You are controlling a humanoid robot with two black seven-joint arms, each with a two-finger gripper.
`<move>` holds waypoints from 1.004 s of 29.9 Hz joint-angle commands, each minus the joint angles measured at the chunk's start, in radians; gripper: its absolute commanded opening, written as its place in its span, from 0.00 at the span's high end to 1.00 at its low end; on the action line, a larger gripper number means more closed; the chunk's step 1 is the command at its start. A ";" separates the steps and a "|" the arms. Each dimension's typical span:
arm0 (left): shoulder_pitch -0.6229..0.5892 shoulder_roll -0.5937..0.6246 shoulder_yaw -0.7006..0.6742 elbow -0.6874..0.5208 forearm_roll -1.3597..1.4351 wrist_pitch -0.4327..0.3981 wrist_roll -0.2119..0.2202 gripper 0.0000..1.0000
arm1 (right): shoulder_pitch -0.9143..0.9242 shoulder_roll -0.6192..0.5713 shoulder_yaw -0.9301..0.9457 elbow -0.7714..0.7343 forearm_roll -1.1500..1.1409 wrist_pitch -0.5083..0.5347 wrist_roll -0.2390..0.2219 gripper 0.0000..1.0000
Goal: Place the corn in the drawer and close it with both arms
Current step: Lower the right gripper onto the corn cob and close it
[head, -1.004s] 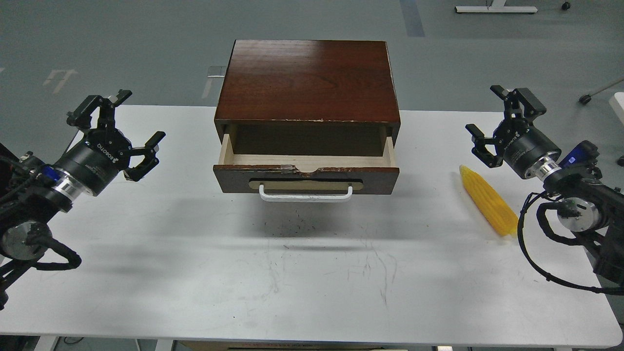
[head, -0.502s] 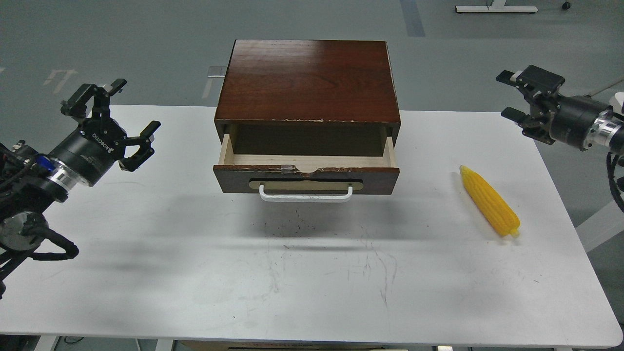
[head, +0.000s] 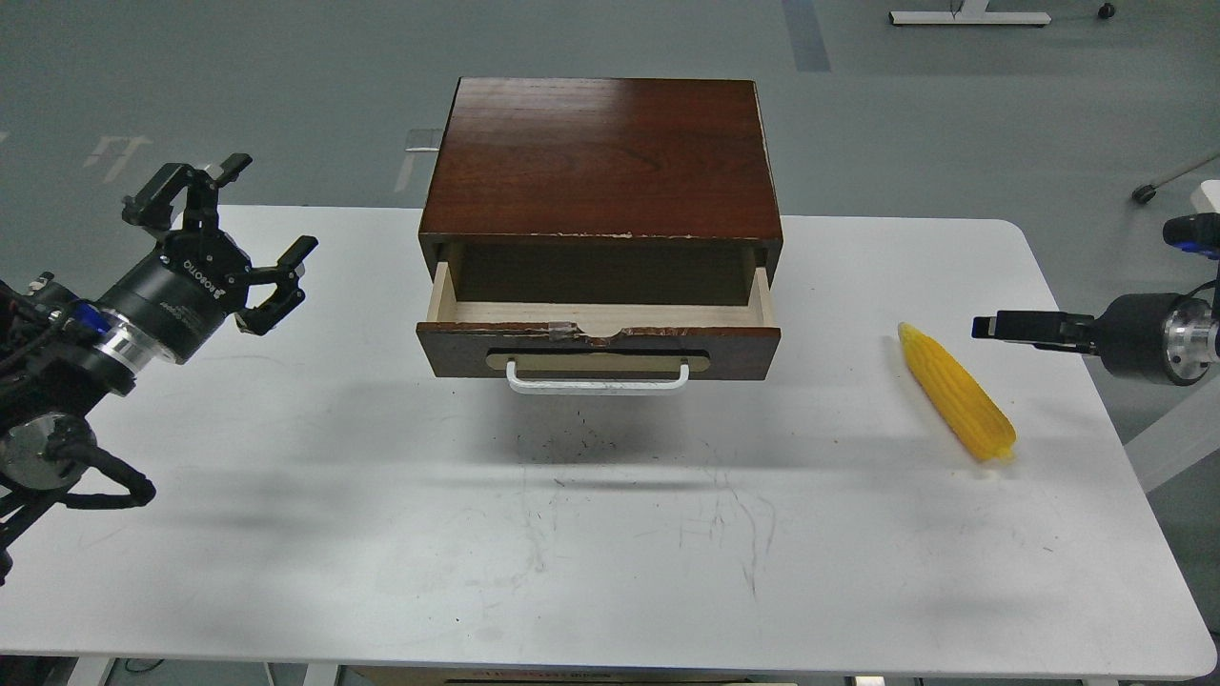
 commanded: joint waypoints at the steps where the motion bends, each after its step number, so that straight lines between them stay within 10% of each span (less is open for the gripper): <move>1: 0.003 0.000 0.001 0.000 0.000 0.000 0.000 0.00 | -0.011 0.036 -0.040 -0.009 -0.002 -0.039 0.000 0.00; 19: 0.003 0.000 -0.002 0.000 0.009 0.000 0.000 0.00 | -0.029 0.130 -0.131 -0.096 -0.002 -0.108 0.000 0.04; 30: 0.003 0.001 -0.002 -0.002 0.009 0.000 0.000 0.00 | -0.067 0.144 -0.131 -0.104 -0.002 -0.117 0.000 0.35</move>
